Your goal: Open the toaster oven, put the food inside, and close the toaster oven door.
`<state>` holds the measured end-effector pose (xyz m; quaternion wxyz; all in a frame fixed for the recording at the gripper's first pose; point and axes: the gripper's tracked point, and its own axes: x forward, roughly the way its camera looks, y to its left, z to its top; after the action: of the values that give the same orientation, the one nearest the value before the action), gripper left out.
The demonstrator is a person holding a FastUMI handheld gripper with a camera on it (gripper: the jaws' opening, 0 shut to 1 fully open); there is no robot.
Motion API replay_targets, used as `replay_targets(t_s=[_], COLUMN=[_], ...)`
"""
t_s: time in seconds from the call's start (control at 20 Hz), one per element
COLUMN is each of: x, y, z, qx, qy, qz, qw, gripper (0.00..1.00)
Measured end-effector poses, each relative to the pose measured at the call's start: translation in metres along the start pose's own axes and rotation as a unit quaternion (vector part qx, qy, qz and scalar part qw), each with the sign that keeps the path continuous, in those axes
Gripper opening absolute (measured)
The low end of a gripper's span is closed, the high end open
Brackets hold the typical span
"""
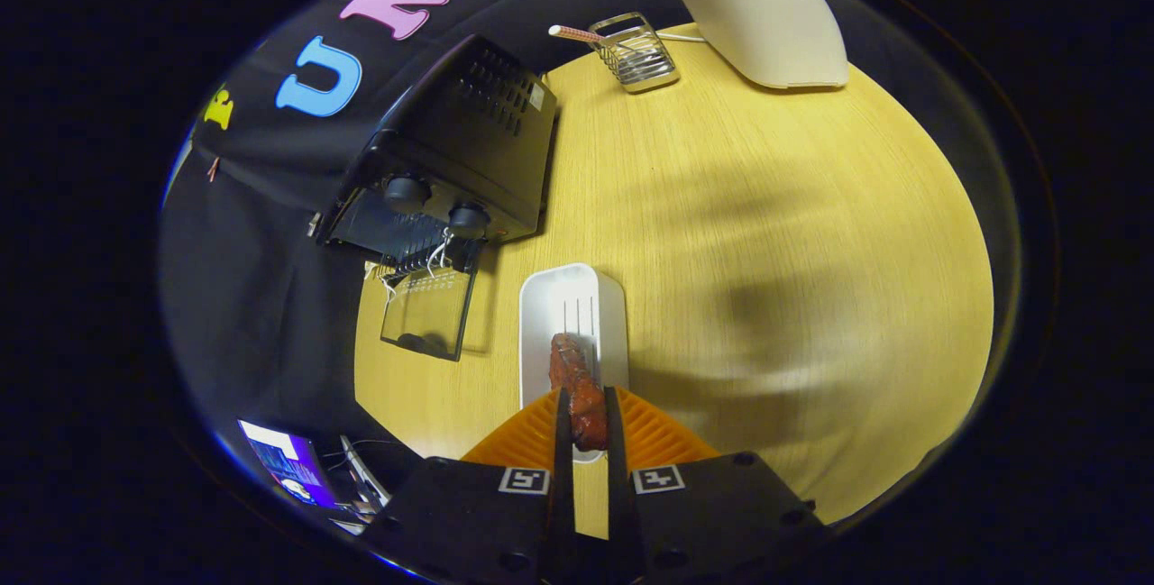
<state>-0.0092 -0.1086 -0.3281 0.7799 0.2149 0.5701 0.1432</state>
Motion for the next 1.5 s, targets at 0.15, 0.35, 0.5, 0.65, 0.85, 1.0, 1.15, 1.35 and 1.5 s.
replay_targets(t_s=[0.15, 0.35, 0.5, 0.65, 0.85, 1.0, 1.15, 1.35, 1.5], x=[-0.007, -0.023, -0.041, -0.058, -0.064, -0.047, -0.022, 0.011, 0.040], y=[0.008, 0.025, 0.044, 0.066, 0.117, 0.157, 0.197, 0.244, 0.267], z=[-0.001, 0.004, 0.008, 0.016, 0.019, 0.006, -0.007, -0.010, -0.009], qx=[-0.003, -0.001, 0.007, 0.015, 0.034, 0.030, 0.031, 0.062, 0.088], qy=[-0.004, -0.036, -0.069, -0.112, -0.163, -0.166, -0.165, -0.191, -0.207], qz=[0.006, 0.013, 0.026, 0.036, 0.071, 0.082, 0.090, 0.105, 0.108], qw=[1.000, 0.999, 0.997, 0.993, 0.983, 0.982, 0.982, 0.974, 0.968], gripper=[0.19, 0.19, 0.19, 0.18, 0.19, 0.18, 0.18, 0.19, 0.19])
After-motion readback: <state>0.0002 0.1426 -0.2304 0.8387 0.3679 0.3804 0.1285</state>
